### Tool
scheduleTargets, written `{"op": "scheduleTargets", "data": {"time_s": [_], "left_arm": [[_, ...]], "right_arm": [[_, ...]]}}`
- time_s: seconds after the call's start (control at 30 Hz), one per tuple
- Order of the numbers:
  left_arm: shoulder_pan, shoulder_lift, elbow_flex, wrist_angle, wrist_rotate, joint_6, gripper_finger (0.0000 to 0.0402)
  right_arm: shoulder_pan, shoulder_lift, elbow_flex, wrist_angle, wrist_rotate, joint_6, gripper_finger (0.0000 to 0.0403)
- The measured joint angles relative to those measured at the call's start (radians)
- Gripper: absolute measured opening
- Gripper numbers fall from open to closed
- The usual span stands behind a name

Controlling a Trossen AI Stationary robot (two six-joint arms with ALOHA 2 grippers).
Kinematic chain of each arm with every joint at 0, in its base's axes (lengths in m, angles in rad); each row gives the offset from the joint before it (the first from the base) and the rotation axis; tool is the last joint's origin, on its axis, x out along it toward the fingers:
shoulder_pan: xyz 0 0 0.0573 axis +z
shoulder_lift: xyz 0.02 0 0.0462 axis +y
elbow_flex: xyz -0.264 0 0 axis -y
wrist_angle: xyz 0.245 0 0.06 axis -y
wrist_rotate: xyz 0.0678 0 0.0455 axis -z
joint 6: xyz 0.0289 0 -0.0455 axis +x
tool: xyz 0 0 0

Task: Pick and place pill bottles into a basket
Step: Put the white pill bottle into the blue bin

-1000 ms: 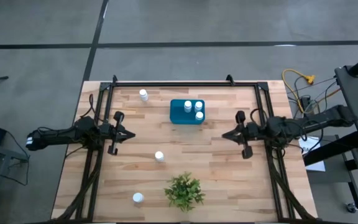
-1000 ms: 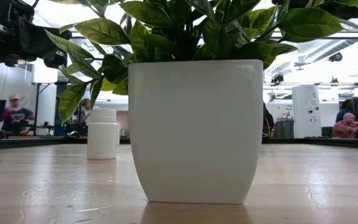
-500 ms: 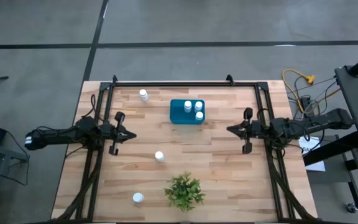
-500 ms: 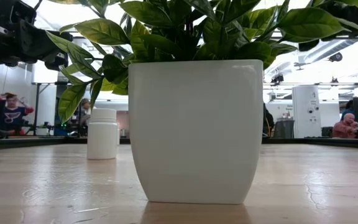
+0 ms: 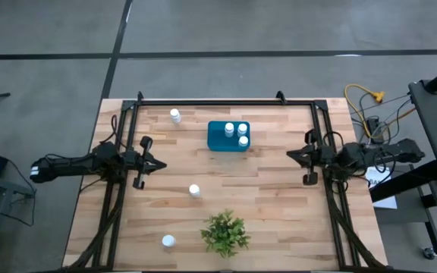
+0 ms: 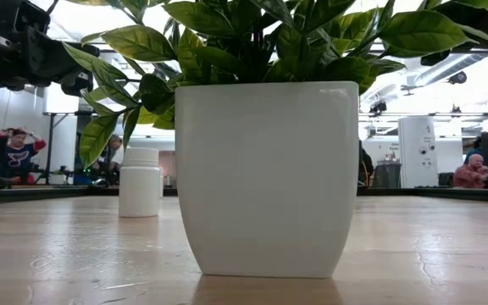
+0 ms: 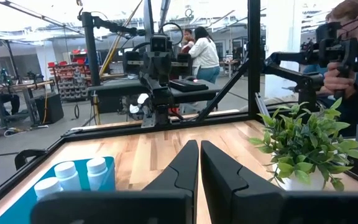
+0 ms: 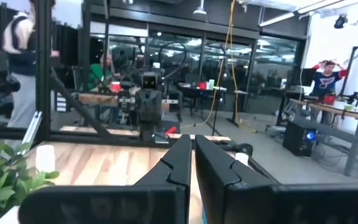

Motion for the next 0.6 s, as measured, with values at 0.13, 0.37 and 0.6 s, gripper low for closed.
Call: {"op": "scheduleTargets", "data": {"time_s": [0.13, 0.37, 0.6], "left_arm": [[0.000, 0.001, 0.000, 0.000, 0.000, 0.000, 0.0002], [0.000, 0.000, 0.000, 0.000, 0.000, 0.000, 0.0002], [0.000, 0.006, 0.000, 0.000, 0.000, 0.000, 0.0002]], "right_arm": [[0.000, -0.062, -0.025, -0.011, -0.018, 0.025, 0.0012], [0.000, -0.140, -0.052, -0.024, -0.114, 0.077, 0.0012], [0.000, -0.196, -0.105, -0.020, -0.173, 0.101, 0.0012]]}}
